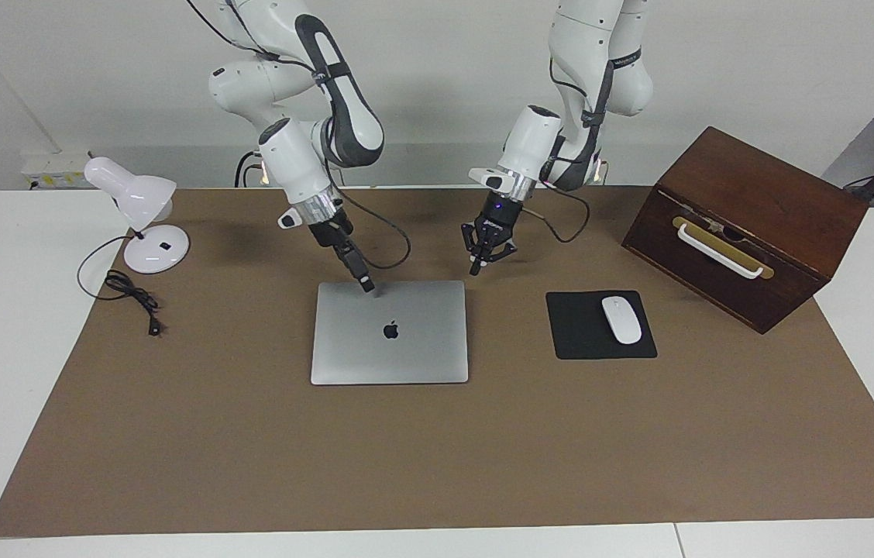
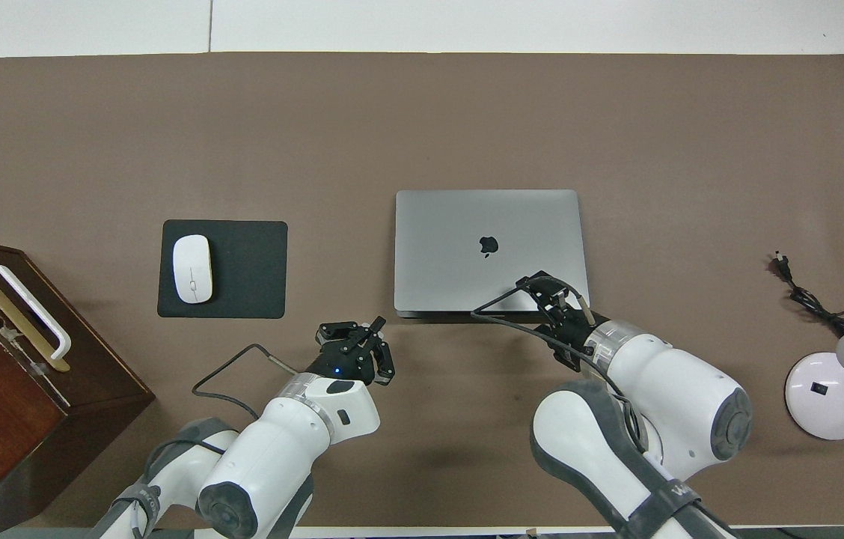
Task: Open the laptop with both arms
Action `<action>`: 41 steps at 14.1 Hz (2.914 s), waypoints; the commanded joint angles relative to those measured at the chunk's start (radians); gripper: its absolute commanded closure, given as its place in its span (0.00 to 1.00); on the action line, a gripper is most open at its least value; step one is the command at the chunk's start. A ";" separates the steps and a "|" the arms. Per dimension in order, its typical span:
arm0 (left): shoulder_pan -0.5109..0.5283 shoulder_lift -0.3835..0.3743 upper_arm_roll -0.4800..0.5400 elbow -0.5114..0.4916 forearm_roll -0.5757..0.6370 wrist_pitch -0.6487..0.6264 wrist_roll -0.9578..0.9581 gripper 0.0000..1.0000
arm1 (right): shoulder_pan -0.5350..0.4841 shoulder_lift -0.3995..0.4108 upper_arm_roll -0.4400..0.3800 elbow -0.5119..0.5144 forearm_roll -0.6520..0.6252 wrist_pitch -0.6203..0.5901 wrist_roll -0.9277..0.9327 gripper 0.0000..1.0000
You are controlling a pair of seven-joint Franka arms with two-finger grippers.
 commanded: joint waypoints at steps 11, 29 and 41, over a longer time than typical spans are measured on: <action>-0.040 0.156 0.019 0.123 0.001 0.034 0.008 1.00 | -0.012 0.026 0.003 0.031 0.032 0.020 -0.063 0.00; -0.051 0.238 0.021 0.178 0.014 0.034 0.012 1.00 | -0.032 0.122 0.002 0.220 0.030 0.078 -0.112 0.00; -0.051 0.245 0.022 0.178 0.015 0.034 0.014 1.00 | -0.087 0.249 0.000 0.528 0.026 0.082 -0.279 0.00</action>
